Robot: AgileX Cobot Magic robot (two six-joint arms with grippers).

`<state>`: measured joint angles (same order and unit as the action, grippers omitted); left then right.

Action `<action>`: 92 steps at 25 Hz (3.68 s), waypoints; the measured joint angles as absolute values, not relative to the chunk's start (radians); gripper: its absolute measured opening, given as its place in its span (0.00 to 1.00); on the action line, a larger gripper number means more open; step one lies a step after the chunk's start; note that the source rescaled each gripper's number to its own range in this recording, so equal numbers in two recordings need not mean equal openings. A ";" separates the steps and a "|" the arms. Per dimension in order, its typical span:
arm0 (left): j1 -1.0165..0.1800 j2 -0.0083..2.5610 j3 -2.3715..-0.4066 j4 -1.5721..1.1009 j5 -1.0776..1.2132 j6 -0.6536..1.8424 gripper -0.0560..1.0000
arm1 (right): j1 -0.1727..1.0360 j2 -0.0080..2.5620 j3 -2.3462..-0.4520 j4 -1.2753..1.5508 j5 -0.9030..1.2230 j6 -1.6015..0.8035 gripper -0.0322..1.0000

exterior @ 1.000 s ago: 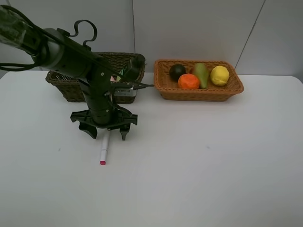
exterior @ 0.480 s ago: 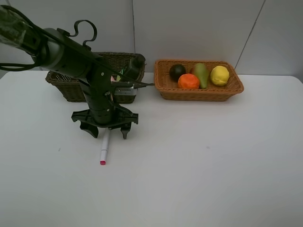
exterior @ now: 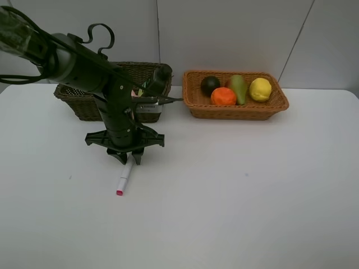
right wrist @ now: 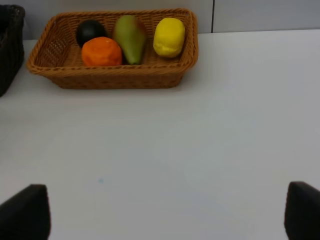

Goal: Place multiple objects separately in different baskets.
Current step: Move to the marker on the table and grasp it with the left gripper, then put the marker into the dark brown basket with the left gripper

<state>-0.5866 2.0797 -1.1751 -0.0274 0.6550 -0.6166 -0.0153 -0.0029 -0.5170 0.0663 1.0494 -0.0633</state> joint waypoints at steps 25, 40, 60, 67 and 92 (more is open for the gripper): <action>-0.587 2.083 -1.182 -0.032 0.675 -0.533 0.25 | -0.015 -0.003 -0.517 0.066 1.049 -0.063 0.98; -0.534 1.804 -1.177 -0.035 0.886 -0.499 0.25 | -0.015 -0.003 -0.517 0.066 1.049 -0.063 0.98; -0.395 1.755 -1.452 0.308 0.813 0.000 0.25 | -0.015 -0.003 -0.517 0.066 1.049 -0.063 0.98; -0.395 1.886 -1.482 0.511 0.617 0.151 0.25 | -0.015 -0.003 -0.517 0.066 1.049 -0.063 0.98; -0.358 2.098 -1.482 0.612 0.329 0.165 0.25 | -0.015 -0.003 -0.517 0.066 1.049 -0.063 0.98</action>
<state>-0.3575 2.0981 -1.4825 0.6125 0.3293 0.1653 -0.0153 -0.0029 -0.5170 0.0663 1.0490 -0.0633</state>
